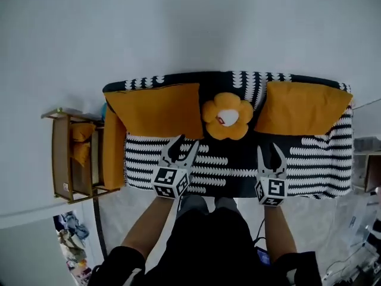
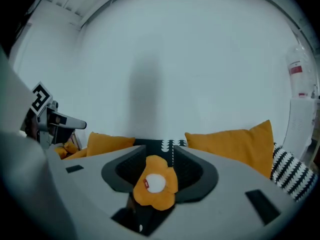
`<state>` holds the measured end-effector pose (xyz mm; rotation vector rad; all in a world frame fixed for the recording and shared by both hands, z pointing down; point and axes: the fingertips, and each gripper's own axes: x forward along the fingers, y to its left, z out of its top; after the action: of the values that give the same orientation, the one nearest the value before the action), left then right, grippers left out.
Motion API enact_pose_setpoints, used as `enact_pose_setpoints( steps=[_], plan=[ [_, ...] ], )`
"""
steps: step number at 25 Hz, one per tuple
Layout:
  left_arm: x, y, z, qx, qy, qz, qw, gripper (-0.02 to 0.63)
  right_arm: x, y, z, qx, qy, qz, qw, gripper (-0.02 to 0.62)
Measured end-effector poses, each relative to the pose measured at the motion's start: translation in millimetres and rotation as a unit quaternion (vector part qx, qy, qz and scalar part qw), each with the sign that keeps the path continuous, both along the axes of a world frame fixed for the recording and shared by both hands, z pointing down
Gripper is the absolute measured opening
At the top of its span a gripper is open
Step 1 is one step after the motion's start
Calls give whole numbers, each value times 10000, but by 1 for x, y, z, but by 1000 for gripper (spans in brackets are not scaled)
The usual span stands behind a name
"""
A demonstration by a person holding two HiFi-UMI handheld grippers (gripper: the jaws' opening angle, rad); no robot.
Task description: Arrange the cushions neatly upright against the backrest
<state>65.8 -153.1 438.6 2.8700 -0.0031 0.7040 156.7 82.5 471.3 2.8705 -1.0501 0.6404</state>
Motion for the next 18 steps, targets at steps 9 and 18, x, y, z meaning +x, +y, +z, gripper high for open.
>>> enact_pose_setpoints(
  steps=[9,18],
  plan=[
    [-59,-27,-75,-74,667,-40,9977,176,-42,-60,-109,15,1260,-805,9888,167],
    [-104,-70,-122,490,1123,363,9918,153,-104,-100,-145,151,1200,-609,9908,163]
  ],
)
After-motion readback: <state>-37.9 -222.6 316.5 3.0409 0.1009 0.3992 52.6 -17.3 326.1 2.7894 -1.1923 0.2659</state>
